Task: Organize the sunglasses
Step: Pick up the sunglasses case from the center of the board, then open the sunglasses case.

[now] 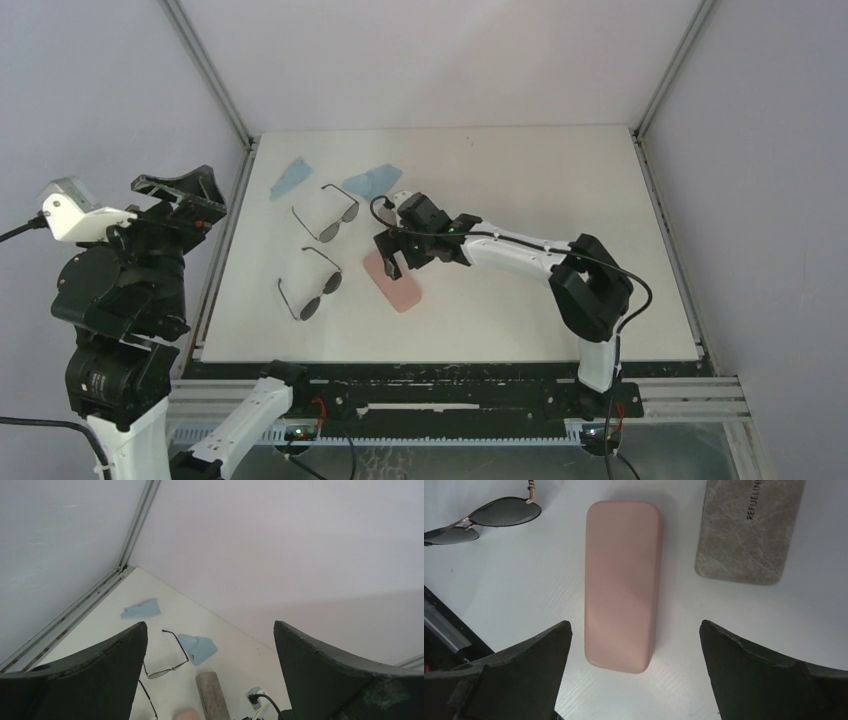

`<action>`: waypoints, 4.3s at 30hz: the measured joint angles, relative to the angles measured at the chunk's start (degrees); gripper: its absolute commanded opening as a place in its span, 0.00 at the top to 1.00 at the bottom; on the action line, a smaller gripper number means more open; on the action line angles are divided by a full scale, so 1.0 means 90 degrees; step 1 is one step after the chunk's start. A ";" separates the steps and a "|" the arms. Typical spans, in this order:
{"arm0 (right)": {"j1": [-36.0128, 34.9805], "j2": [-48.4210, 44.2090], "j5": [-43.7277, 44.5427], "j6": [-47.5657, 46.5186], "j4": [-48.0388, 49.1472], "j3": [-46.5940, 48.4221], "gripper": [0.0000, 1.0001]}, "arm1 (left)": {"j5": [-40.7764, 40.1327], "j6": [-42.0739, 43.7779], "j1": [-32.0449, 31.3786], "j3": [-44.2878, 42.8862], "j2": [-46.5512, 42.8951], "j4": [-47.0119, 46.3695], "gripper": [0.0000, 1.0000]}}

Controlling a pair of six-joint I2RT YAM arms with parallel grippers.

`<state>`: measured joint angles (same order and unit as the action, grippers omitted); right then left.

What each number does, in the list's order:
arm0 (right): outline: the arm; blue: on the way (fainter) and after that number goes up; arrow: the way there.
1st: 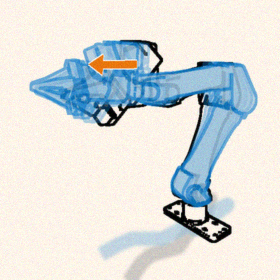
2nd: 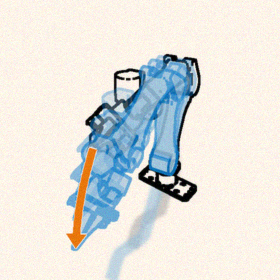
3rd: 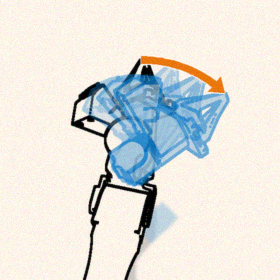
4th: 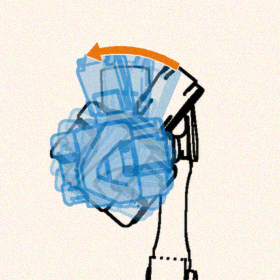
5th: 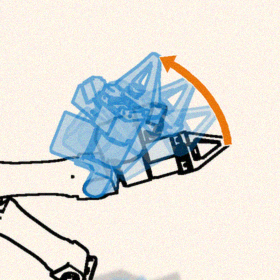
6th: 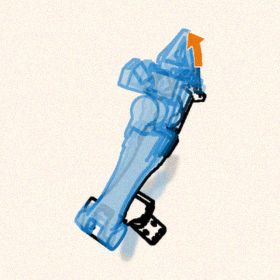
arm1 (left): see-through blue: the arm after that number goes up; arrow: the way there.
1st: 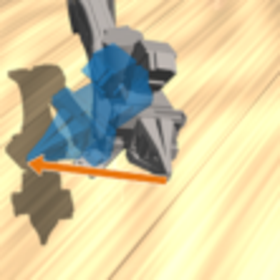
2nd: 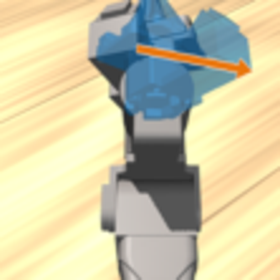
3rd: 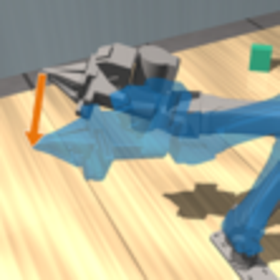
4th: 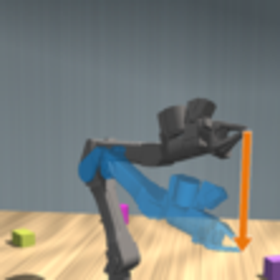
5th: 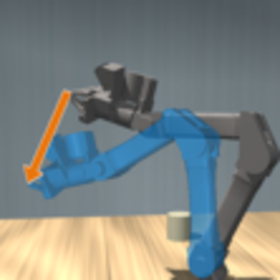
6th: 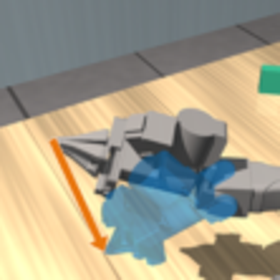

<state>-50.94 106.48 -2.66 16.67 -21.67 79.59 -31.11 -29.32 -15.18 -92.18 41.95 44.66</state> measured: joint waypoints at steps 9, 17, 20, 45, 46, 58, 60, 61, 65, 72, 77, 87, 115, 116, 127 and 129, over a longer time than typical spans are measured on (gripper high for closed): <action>-0.0029 0.0942 -0.0114 -0.0078 -0.0097 0.0646 0.01 | -0.0202 -0.0005 0.0000 0.0022 -0.0068 -0.0007 0.00; -0.0080 0.1316 -0.0095 -0.0199 -0.0313 0.0906 0.02 | -0.0308 0.0000 0.0000 0.0039 -0.0138 -0.0075 0.00; -0.0138 0.1406 -0.0058 -0.0277 -0.0372 0.1047 0.02 | -0.0311 0.0000 0.0000 0.0039 -0.0155 -0.0100 0.00; -0.0605 0.2076 0.0644 -0.0869 -0.1127 0.1897 0.21 | -0.0410 0.0053 0.0000 0.0182 -0.0461 -0.0114 0.00; -0.0607 0.2081 0.0663 -0.0886 -0.1141 0.1911 0.23 | -0.0408 0.0058 0.0000 0.0255 -0.0493 -0.0119 0.00; -0.0614 0.2059 0.0792 -0.0930 -0.1200 0.1923 0.88 | -0.0027 0.0233 0.0000 0.1814 -0.0828 0.0736 0.00; -0.0568 0.1919 0.0770 -0.0906 -0.1175 0.1770 0.98 | 0.0204 0.0240 0.0000 0.2074 -0.0714 0.1219 0.01; -0.0534 0.1780 0.0750 -0.0872 -0.1146 0.1620 1.00 | 0.0272 0.0248 0.0000 0.2130 -0.0580 0.1314 0.07; -0.0313 0.0566 0.0440 -0.0551 -0.0806 0.0427 1.00 | 0.1066 0.0486 0.0005 0.2518 -0.0078 0.1593 0.11; 0.0777 -0.2402 0.0019 0.0323 0.0593 -0.2086 1.00 | 0.1841 0.0539 0.0007 0.3405 -0.0335 0.1141 0.00; 0.1761 -0.4512 0.0068 0.0945 0.1613 -0.4063 1.00 | 0.3111 0.0546 0.0029 0.3657 -0.0784 0.0231 0.00; 0.3405 -0.6302 -0.1001 0.1472 0.2169 -0.5020 1.00 | 0.4697 0.0253 0.0024 0.4830 -0.0916 -0.2176 0.00; 0.1239 -0.5945 -0.3031 0.2433 0.6902 -0.5671 1.00 | 0.6674 -0.0141 -0.1911 0.5960 -0.0194 -0.7138 0.02; 0.1188 -0.5945 -0.3031 0.2429 0.6960 -0.5659 1.00 | 0.6781 -0.0131 -0.1948 0.5960 -0.0170 -0.7244 0.03; 0.0529 -0.5952 -0.3240 0.2115 0.7672 -0.5319 1.00 | 0.7737 -0.0097 -0.2521 0.5957 0.0102 -0.7919 0.02; 0.0454 -0.5952 -0.3317 0.2018 0.7679 -0.5304 1.00 | 0.7856 -0.0046 -0.2671 0.5955 0.0136 -0.7961 0.03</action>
<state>-46.85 52.90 -32.51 34.83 47.44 31.86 39.59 -29.74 -39.22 -38.59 43.18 -26.98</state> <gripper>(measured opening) 0.678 0.976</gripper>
